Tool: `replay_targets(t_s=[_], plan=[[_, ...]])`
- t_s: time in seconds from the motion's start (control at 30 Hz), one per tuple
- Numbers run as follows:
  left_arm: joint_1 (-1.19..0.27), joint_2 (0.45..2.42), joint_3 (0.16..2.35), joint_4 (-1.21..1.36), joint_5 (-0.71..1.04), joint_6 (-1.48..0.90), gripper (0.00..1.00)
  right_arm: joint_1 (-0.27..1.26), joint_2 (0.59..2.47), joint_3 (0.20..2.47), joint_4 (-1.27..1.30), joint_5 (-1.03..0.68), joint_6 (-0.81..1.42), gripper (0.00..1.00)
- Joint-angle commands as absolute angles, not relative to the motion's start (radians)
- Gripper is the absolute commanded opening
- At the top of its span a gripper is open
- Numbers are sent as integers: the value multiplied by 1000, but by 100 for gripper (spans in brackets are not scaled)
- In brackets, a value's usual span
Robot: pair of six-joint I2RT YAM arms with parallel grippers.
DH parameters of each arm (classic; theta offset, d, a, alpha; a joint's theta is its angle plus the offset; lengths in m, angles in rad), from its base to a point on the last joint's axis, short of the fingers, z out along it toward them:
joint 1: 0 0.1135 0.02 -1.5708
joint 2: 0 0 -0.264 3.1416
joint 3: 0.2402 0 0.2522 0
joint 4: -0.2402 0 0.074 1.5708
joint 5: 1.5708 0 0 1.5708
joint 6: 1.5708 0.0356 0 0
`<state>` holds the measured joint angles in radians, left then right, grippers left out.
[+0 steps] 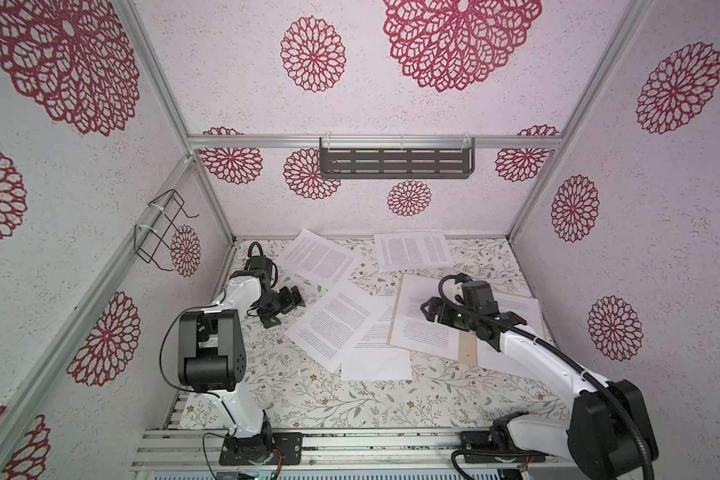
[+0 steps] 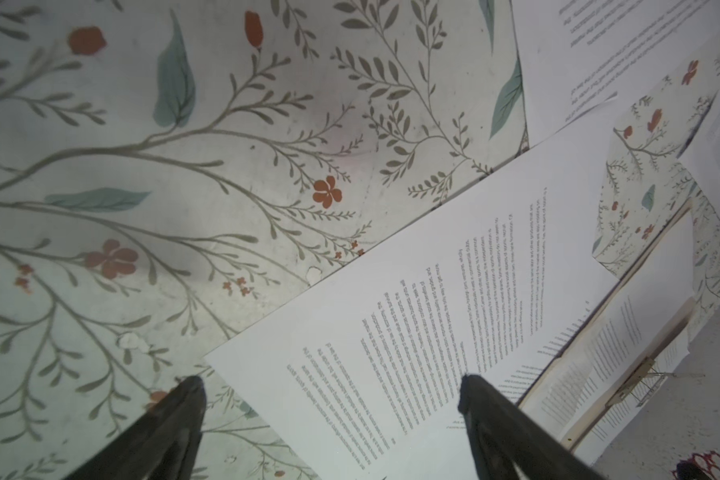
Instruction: Put the files into the folder
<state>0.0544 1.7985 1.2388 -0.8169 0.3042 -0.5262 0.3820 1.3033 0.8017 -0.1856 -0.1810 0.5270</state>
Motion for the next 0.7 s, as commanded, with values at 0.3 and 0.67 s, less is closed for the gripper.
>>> replay_targets(t_s=[0.3,0.67], plan=[[52,1875,1160,-848,378,-445,89,547,1668,1066,-124,-263,404,90],[51,1701,1032,-841,402,-509,87,578,1880,1211,-156,-288,388,90]])
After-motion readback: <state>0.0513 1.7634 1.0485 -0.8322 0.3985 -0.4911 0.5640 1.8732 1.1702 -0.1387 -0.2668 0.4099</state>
